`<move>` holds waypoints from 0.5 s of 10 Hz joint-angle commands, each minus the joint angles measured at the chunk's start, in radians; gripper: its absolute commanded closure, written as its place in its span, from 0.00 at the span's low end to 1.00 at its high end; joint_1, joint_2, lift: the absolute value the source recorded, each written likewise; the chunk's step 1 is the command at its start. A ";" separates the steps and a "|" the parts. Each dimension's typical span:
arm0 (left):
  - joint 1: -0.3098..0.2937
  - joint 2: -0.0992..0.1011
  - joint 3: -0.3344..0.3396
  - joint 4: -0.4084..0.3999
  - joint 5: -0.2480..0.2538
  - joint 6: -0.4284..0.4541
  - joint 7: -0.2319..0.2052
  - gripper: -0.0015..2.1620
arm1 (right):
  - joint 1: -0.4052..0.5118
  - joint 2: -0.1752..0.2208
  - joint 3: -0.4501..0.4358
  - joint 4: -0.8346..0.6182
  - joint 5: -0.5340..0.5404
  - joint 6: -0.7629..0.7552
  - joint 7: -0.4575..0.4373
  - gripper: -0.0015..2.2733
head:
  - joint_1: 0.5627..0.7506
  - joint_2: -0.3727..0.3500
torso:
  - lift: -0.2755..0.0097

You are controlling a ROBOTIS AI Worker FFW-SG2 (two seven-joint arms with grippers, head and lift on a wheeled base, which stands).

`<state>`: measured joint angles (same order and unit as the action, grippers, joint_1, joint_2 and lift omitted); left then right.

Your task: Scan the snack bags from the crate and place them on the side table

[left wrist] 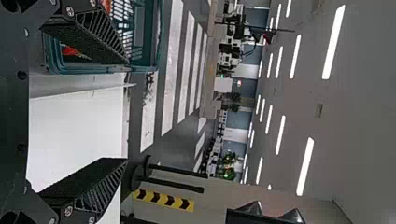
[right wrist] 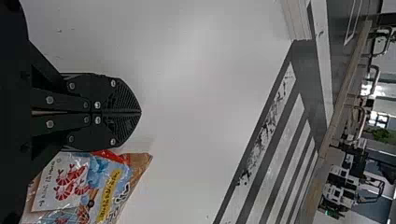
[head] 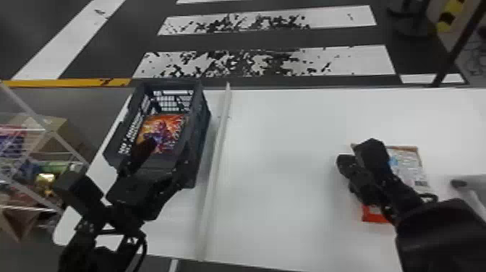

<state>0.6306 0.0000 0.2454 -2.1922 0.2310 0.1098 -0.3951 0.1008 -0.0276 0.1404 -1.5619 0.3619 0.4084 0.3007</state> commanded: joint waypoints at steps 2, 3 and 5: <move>0.000 -0.003 0.000 -0.006 0.004 -0.003 -0.002 0.07 | 0.106 0.000 0.004 -0.204 -0.093 -0.007 0.029 0.86 | 0.70 0.73 | 0.64; 0.000 -0.003 -0.002 -0.009 0.005 -0.012 -0.002 0.07 | 0.168 -0.002 -0.002 -0.331 -0.159 -0.007 0.032 0.59 | 0.70 0.76 | 0.64; 0.000 -0.003 -0.014 -0.014 0.004 -0.025 0.002 0.07 | 0.266 -0.008 -0.045 -0.517 -0.227 -0.004 0.044 0.00 | 0.70 0.78 | 0.64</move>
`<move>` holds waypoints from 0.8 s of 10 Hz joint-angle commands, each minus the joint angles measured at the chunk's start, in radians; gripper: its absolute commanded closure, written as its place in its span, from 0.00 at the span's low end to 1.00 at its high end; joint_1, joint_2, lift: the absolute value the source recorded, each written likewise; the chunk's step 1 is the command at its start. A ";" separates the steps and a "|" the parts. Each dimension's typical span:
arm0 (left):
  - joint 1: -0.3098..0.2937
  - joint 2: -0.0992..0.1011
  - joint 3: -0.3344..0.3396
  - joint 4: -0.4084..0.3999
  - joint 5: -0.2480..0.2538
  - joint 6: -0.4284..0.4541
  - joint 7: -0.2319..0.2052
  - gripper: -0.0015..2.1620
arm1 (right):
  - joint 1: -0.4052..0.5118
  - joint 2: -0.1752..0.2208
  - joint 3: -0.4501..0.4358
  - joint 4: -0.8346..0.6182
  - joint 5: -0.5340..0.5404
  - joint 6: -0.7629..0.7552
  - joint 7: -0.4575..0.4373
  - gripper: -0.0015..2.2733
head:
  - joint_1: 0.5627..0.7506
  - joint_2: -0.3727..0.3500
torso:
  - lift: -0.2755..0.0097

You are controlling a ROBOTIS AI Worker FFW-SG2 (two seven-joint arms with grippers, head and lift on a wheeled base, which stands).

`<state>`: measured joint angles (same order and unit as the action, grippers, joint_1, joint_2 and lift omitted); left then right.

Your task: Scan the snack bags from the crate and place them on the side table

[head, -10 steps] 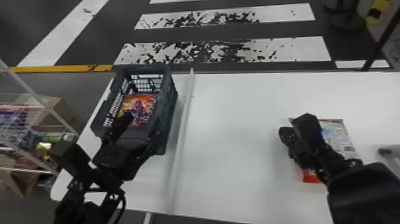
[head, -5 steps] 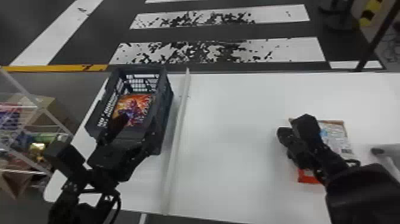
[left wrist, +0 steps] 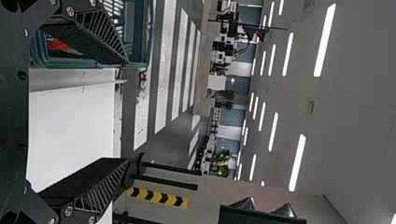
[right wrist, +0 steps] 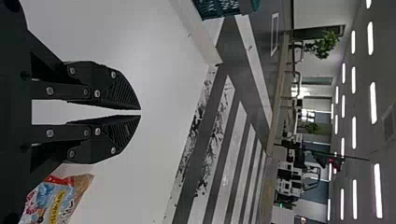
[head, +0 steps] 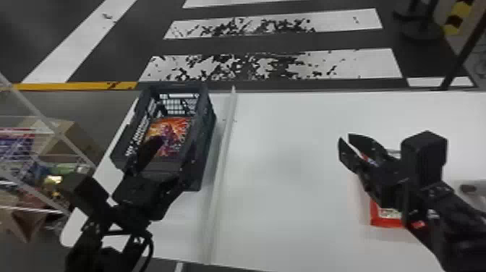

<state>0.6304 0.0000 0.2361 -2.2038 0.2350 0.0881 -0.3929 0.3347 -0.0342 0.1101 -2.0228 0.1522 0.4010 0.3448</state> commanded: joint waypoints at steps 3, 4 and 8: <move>-0.001 -0.003 -0.061 -0.007 -0.045 -0.052 0.083 0.07 | 0.096 -0.001 -0.165 -0.116 -0.086 0.034 -0.004 0.03 | 0.70 0.71 | 0.64; -0.001 -0.003 -0.104 -0.013 -0.100 -0.049 0.149 0.07 | 0.102 -0.001 -0.224 -0.106 -0.122 0.055 -0.004 0.03 | 0.70 0.66 | 0.64; -0.011 0.009 -0.244 -0.030 -0.233 0.068 0.347 0.07 | 0.116 -0.026 -0.406 -0.024 -0.138 0.040 0.019 0.03 | 0.70 0.41 | 0.64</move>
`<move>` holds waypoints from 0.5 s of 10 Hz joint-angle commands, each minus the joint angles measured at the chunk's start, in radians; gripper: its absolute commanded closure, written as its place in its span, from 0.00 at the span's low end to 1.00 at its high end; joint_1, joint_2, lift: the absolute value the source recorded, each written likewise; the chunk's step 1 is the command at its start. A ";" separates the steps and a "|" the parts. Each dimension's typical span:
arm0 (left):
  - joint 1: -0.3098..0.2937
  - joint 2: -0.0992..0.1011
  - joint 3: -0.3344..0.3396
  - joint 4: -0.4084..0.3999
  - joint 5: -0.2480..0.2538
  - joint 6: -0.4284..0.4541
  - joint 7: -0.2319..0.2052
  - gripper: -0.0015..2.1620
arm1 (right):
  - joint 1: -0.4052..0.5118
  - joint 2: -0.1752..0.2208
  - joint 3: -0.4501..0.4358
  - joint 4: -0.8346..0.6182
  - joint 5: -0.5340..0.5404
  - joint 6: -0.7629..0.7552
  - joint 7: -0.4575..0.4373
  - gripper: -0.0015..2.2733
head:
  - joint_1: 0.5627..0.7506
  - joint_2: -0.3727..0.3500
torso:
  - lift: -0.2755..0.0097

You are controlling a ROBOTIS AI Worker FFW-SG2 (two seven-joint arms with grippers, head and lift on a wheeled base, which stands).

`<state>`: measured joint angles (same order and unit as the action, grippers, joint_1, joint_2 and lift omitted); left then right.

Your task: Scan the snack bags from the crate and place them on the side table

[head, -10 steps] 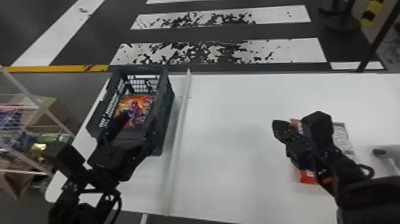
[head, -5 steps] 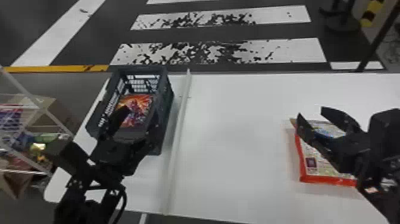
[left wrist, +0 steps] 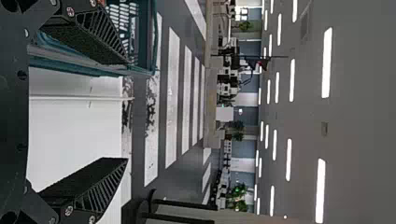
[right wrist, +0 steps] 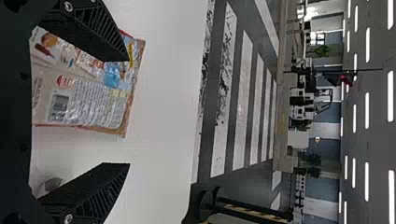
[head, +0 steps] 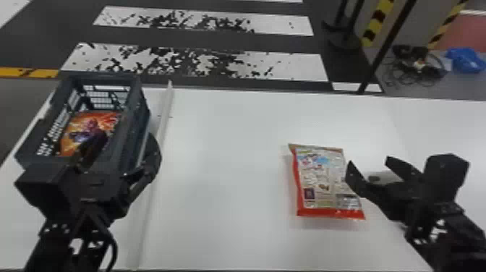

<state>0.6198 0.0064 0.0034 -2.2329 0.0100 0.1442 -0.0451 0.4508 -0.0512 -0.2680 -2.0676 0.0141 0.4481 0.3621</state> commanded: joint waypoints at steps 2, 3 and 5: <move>0.001 0.003 -0.014 -0.001 -0.008 0.024 0.002 0.07 | 0.000 -0.059 -0.077 0.123 0.000 -0.050 0.001 0.03 | 0.70 0.30 | 0.64; 0.001 0.003 -0.023 0.001 -0.010 0.027 0.002 0.07 | -0.006 -0.081 -0.088 0.170 0.001 -0.071 0.001 0.04 | 0.70 0.24 | 0.64; 0.001 0.003 -0.029 0.007 -0.010 0.039 -0.002 0.07 | -0.032 -0.114 -0.100 0.253 0.004 -0.087 0.001 0.04 | 0.70 0.17 | 0.64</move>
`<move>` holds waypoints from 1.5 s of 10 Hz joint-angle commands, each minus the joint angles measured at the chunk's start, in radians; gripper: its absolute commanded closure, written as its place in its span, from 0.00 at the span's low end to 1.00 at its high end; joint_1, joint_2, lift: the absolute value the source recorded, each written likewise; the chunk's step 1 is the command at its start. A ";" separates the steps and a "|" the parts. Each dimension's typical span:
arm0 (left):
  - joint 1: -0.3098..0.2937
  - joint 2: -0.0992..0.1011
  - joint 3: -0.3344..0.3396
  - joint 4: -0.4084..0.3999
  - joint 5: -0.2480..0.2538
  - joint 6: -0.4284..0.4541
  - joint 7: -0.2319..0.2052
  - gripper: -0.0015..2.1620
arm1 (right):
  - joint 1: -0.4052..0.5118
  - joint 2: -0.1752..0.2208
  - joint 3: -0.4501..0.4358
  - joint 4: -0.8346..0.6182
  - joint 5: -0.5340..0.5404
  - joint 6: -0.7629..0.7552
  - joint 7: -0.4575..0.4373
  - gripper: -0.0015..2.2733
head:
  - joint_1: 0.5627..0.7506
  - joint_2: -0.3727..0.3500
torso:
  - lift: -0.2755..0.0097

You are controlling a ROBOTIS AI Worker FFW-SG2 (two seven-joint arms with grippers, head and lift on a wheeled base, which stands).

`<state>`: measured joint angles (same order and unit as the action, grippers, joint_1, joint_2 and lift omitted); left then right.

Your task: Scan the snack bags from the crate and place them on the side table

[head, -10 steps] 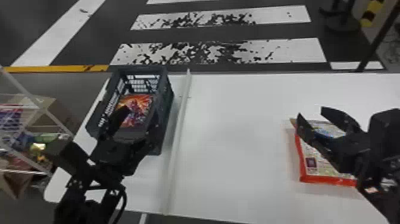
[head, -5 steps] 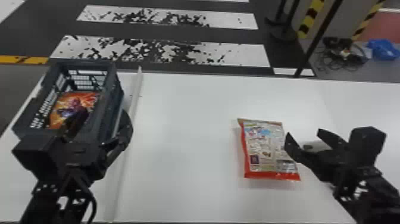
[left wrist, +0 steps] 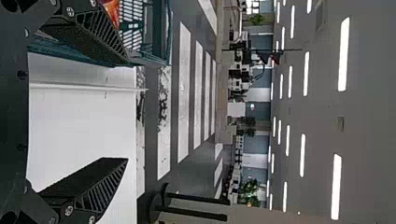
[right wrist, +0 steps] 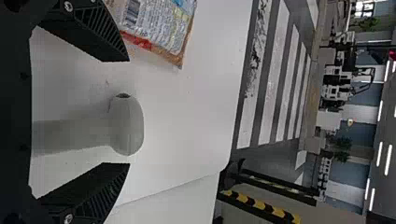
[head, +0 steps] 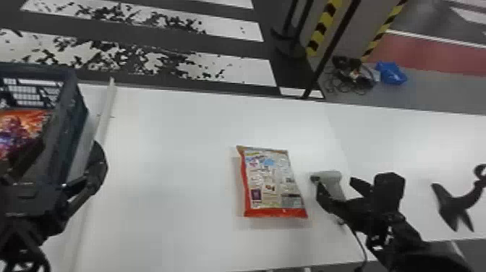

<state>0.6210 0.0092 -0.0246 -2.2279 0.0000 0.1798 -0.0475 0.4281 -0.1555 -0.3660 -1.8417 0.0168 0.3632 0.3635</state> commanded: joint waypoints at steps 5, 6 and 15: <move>-0.001 0.011 0.005 0.010 0.006 0.019 -0.003 0.07 | -0.104 -0.047 0.029 0.180 0.084 0.069 0.011 0.27 | 0.70 0.10 | 0.64; -0.003 0.011 0.006 0.013 0.008 0.022 -0.003 0.07 | -0.112 -0.050 0.032 0.185 0.095 0.087 0.009 0.52 | 0.70 0.09 | 0.64; -0.003 0.011 0.006 0.028 0.017 0.022 -0.003 0.07 | 0.077 0.010 0.053 -0.254 0.061 0.320 0.078 0.99 | 0.70 0.15 | 0.64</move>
<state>0.6182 0.0196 -0.0184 -2.2004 0.0164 0.2019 -0.0506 0.4954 -0.1485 -0.3241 -2.0682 0.0785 0.6592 0.4399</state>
